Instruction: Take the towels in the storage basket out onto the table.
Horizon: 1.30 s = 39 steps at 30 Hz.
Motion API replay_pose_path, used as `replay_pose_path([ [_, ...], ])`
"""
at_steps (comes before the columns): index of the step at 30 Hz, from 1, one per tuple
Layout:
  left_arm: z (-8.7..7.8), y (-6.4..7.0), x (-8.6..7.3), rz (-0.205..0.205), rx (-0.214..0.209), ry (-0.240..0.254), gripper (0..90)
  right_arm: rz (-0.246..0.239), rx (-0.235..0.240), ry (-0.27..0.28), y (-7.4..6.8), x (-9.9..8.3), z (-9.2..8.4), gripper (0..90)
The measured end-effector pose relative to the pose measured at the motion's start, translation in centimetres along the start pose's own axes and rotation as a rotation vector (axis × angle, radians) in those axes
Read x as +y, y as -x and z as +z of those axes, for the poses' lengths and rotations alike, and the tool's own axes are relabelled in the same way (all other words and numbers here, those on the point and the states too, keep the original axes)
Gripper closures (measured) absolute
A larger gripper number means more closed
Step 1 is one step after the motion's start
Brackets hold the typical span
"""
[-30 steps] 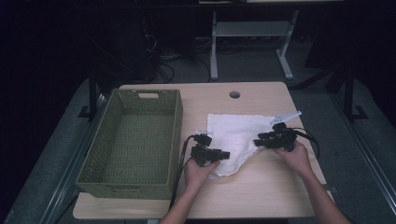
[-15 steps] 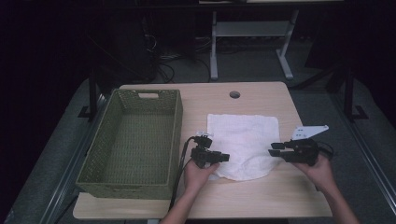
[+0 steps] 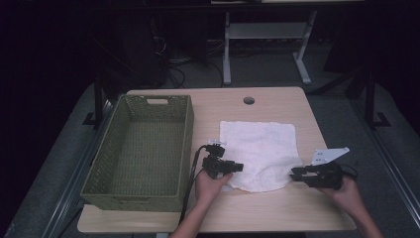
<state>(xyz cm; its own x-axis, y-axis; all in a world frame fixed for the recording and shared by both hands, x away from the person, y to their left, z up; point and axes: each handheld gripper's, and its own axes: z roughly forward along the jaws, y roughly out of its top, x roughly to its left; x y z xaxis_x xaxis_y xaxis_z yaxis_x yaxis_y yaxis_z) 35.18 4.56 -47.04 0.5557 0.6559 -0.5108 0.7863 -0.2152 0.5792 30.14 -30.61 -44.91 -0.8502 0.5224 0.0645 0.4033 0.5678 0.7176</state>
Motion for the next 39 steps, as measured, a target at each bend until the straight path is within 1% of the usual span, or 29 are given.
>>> replay_pose_path([
  [1,0.0,0.0,0.0,-0.002,0.001,0.001,53.4,0.007,-0.011,-0.006,0.2,0.1,0.5,69.2],
  [3,0.0,-0.1,0.0,-0.005,0.002,0.003,53.4,0.026,-0.02,-0.01,0.7,0.3,1.2,69.4],
  [5,-0.1,-0.1,0.1,-0.005,0.002,0.001,53.3,0.035,-0.026,-0.038,1.3,0.8,2.1,71.6],
  [7,-0.1,-0.2,0.0,0.0,0.001,-0.002,53.6,0.048,-0.027,-0.067,1.6,1.0,2.7,75.6],
  [8,-0.1,-0.2,0.0,0.003,0.001,-0.004,54.1,0.045,-0.031,-0.082,1.7,1.0,2.9,77.2],
  [9,-0.2,-0.1,0.0,0.003,0.001,-0.006,54.2,0.055,-0.032,-0.098,1.6,1.0,3.0,78.8],
  [10,-0.2,-0.1,0.0,0.006,0.002,-0.007,54.2,0.044,-0.031,-0.097,1.6,0.9,3.0,81.5],
  [13,-0.2,0.1,-0.2,0.013,0.004,-0.012,54.2,0.055,-0.019,-0.114,1.0,0.5,2.5,85.3],
  [15,-0.3,0.3,-0.3,0.026,0.008,-0.017,54.2,0.06,-0.008,-0.109,0.7,0.0,2.1,85.5],
  [16,-0.3,0.4,-0.4,0.02,0.004,-0.011,54.2,0.067,0.001,-0.097,0.4,-0.5,1.7,85.5],
  [17,-0.4,0.4,-0.5,0.024,0.002,-0.012,54.2,0.079,0.011,-0.097,0.1,-0.9,1.3,85.5],
  [18,-0.5,0.6,-0.5,0.03,0.012,-0.017,54.3,0.078,0.017,-0.096,-0.2,-1.2,1.0,85.5],
  [20,-0.6,0.6,-0.6,0.032,0.009,-0.016,56.8,0.072,0.041,-0.095,-1.0,-1.9,0.3,83.5],
  [21,-0.6,0.6,-0.6,0.031,0.013,-0.018,57.6,0.059,0.043,-0.065,-1.3,-2.0,0.0,82.0],
  [22,-0.6,0.6,-0.6,0.035,0.019,-0.021,58.9,0.063,0.05,-0.039,-1.5,-1.9,-0.3,80.8],
  [23,-0.6,0.6,-0.7,0.038,0.025,-0.022,59.9,0.069,0.051,0.0,-1.4,-1.7,-0.7,78.2],
  [24,-0.6,0.7,-0.7,0.046,0.036,-0.025,60.0,0.077,0.035,0.013,-1.3,-1.5,-0.8,76.5],
  [25,-0.6,0.8,-0.9,0.047,0.039,-0.027,61.2,0.086,0.012,0.024,-0.8,-1.2,-0.8,76.5],
  [26,-0.7,0.8,-1.0,0.052,0.038,-0.031,62.7,0.092,0.002,0.026,-0.3,-1.0,-0.6,76.0],
  [27,-0.7,0.8,-1.1,0.054,0.038,-0.031,63.2,0.104,-0.011,0.014,0.1,-0.7,-0.4,75.3],
  [28,-0.8,0.9,-1.1,0.056,0.041,-0.032,63.2,0.102,-0.015,0.01,0.4,-0.7,-0.1,75.3],
  [29,-1.1,0.9,-1.1,0.061,0.046,-0.028,63.2,0.111,-0.015,-0.006,0.7,-0.6,0.4,75.4],
  [31,-1.7,1.0,-1.0,0.067,0.058,-0.002,64.6,0.108,-0.032,-0.043,1.0,-0.6,0.9,75.4],
  [32,-1.8,1.1,-0.9,0.068,0.059,0.004,65.4,0.112,-0.035,-0.062,1.0,-0.8,1.2,75.4],
  [33,-1.9,1.0,-0.9,0.07,0.059,-0.001,65.7,0.099,-0.045,-0.076,1.0,-1.0,1.4,76.1],
  [34,-1.9,1.0,-0.9,0.074,0.062,-0.003,66.2,0.1,-0.05,-0.056,0.9,-1.2,1.3,76.2],
  [36,-1.9,1.0,-0.9,0.076,0.07,-0.007,66.5,0.113,-0.057,-0.047,1.0,-1.5,1.2,77.4],
  [37,-1.9,1.1,-0.9,0.07,0.071,-0.002,65.7,0.118,-0.07,-0.043,1.1,-1.7,1.0,77.8],
  [39,-2.1,1.3,-1.2,0.074,0.069,0.008,63.9,0.133,-0.092,-0.038,1.4,-2.1,0.7,78.7],
])
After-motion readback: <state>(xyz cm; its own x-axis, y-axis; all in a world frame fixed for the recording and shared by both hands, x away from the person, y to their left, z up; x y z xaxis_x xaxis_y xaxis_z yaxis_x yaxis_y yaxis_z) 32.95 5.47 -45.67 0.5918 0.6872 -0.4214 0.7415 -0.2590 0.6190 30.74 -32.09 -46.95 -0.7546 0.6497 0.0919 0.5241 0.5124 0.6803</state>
